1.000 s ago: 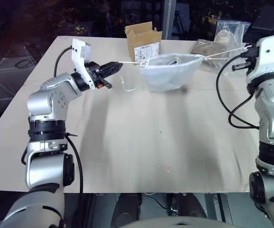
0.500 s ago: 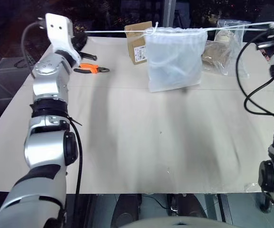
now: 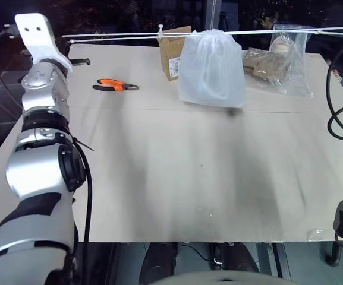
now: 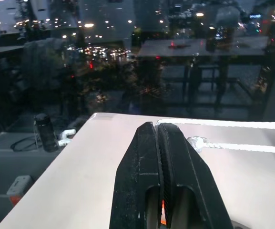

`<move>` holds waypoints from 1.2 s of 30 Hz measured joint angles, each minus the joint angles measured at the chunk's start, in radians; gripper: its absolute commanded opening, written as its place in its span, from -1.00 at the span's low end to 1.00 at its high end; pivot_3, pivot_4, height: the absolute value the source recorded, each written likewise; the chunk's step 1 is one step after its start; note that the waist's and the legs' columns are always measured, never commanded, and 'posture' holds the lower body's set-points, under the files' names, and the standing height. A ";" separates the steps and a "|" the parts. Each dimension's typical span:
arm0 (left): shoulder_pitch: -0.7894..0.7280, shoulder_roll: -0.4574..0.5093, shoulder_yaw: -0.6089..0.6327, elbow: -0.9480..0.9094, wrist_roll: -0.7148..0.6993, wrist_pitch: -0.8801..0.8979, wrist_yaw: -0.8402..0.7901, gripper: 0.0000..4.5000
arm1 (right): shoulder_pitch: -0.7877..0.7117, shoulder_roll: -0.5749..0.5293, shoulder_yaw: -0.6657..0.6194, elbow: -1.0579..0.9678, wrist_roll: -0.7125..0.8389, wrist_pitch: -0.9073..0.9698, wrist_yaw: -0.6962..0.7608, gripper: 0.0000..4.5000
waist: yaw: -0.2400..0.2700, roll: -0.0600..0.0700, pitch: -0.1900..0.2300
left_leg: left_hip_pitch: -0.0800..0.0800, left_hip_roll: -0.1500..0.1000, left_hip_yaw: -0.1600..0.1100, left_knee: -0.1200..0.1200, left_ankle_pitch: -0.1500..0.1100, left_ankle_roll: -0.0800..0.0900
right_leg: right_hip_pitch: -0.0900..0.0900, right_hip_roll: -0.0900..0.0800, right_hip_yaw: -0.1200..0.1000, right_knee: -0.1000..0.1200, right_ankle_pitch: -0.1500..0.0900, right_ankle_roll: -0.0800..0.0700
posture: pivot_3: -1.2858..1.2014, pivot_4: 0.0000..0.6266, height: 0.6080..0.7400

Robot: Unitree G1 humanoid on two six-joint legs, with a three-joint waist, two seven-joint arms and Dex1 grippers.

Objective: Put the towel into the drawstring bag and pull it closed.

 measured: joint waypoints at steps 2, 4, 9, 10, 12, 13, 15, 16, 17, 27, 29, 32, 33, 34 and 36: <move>0.000 -0.001 0.015 0.003 -0.020 0.010 -0.011 -0.97 | 0.025 -0.006 -0.001 0.000 0.028 0.000 0.005 -1.00 | -0.001 0.000 0.000 | 0.000 0.000 0.000 0.000 0.000 0.000 | 0.000 0.000 0.000 0.000 0.000 0.000 | 0.03 -0.52 1.00; 0.002 -0.001 0.054 0.002 -0.070 0.046 -0.112 -0.97 | 0.061 -0.010 -0.042 -0.006 0.089 0.014 0.059 -1.00 | 0.000 0.000 0.000 | 0.000 0.000 0.000 0.000 0.000 0.000 | 0.000 0.000 0.000 0.000 0.000 0.000 | 0.03 -0.52 1.00; 0.229 -0.088 0.009 -0.351 -0.185 0.294 -0.483 -0.97 | 0.328 -0.046 0.029 -0.227 0.281 0.106 0.378 -1.00 | -0.002 0.003 -0.002 | 0.002 0.001 0.001 0.000 0.002 -0.003 | 0.003 -0.001 0.000 0.002 -0.002 0.003 | 0.03 -0.52 1.00; 0.310 -0.134 -0.029 -0.462 -0.196 0.349 -0.520 -0.97 | 0.363 -0.021 0.092 -0.275 0.312 0.128 0.419 -1.00 | -0.005 0.003 -0.002 | 0.003 0.001 0.001 0.000 0.002 -0.003 | 0.003 -0.001 0.000 0.003 -0.002 0.003 | 0.03 -0.52 1.00; 0.425 -0.247 -0.121 -0.585 -0.215 0.444 -0.557 -0.97 | 0.385 0.043 0.198 -0.306 0.343 0.166 0.448 -1.00 | -0.005 0.002 -0.001 | 0.002 0.001 0.001 0.006 0.000 0.000 | 0.002 0.000 0.001 0.007 -0.002 0.002 | 0.03 -0.52 1.00; 0.484 -0.279 -0.173 -0.638 -0.210 0.481 -0.564 -0.97 | 0.385 0.059 0.242 -0.308 0.344 0.181 0.452 -1.00 | -0.009 0.001 0.001 | 0.002 0.001 0.002 0.006 0.000 0.000 | 0.001 0.000 0.002 0.008 -0.002 0.002 | 0.03 -0.52 1.00; 0.539 -0.284 -0.220 -0.696 -0.188 0.499 -0.575 -1.00 | 0.392 0.045 0.285 -0.304 0.318 0.179 0.467 -0.72 | -0.011 -0.001 0.002 | 0.003 0.001 0.001 0.006 0.000 0.000 | 0.001 0.001 0.003 0.010 -0.002 0.002 | 0.03 -0.52 1.00; 0.572 -0.257 -0.260 -0.748 -0.168 0.499 -0.610 -0.88 | 0.408 0.013 0.327 -0.299 0.292 0.168 0.498 -0.55 | -0.010 -0.002 0.001 | 0.005 0.001 0.001 0.005 0.000 0.000 | 0.002 0.001 0.003 0.010 -0.002 0.002 | 0.03 -0.52 1.00; 0.591 -0.238 -0.278 -0.774 -0.160 0.497 -0.640 -0.74 | 0.429 -0.005 0.357 -0.293 0.278 0.161 0.525 -0.32 | -0.007 -0.002 0.001 | 0.008 0.001 0.001 0.004 0.000 0.000 | 0.004 0.001 0.003 0.010 -0.002 0.002 | 0.03 -0.52 1.00; 0.902 0.004 -0.219 -1.060 -0.185 0.465 -0.869 0.98 | 0.756 -0.085 0.289 -0.481 0.330 0.121 0.682 1.00 | 0.006 -0.002 0.001 | 0.009 0.004 -0.001 0.002 -0.001 0.001 | 0.005 -0.001 0.003 0.008 -0.003 0.001 | 0.03 -0.52 1.00; 0.952 -0.012 -0.166 -1.111 -0.210 0.449 -0.850 0.98 | 0.808 -0.051 0.254 -0.509 0.328 0.088 0.663 1.00 | 0.008 -0.002 0.001 | 0.011 0.004 -0.001 0.003 -0.001 0.001 | 0.007 -0.001 0.003 0.008 -0.004 0.000 | 0.03 -0.52 1.00; 1.072 -0.037 -0.088 -1.205 -0.234 0.403 -0.800 0.98 | 0.940 0.025 0.177 -0.564 0.325 0.011 0.631 1.00 | 0.009 -0.002 0.000 | 0.015 0.005 -0.001 0.002 -0.001 0.001 | 0.011 -0.002 0.004 0.007 -0.005 -0.002 | 0.03 -0.52 1.00; 1.098 -0.040 -0.073 -1.226 -0.241 0.408 -0.784 0.98 | 0.976 0.057 0.154 -0.573 0.326 -0.023 0.627 1.00 | 0.010 -0.002 0.000 | 0.015 0.005 -0.001 0.002 -0.001 0.001 | 0.011 -0.002 0.003 0.007 -0.006 -0.001 | 0.03 -0.52 1.00; 1.133 -0.050 -0.045 -1.257 -0.263 0.418 -0.770 0.98 | 1.021 0.088 0.132 -0.586 0.327 -0.059 0.624 1.00 | 0.010 -0.002 0.000 | 0.016 0.005 -0.001 0.002 -0.001 0.001 | 0.011 -0.002 0.003 0.008 -0.007 0.001 | 0.03 -0.52 1.00; 1.171 -0.067 -0.016 -1.304 -0.293 0.431 -0.745 0.98 | 1.070 0.109 0.111 -0.589 0.325 -0.093 0.619 1.00 | 0.010 -0.002 0.000 | 0.017 0.006 -0.001 0.002 -0.001 0.001 | 0.011 -0.003 0.004 0.008 -0.007 0.001 | 0.03 -0.52 1.00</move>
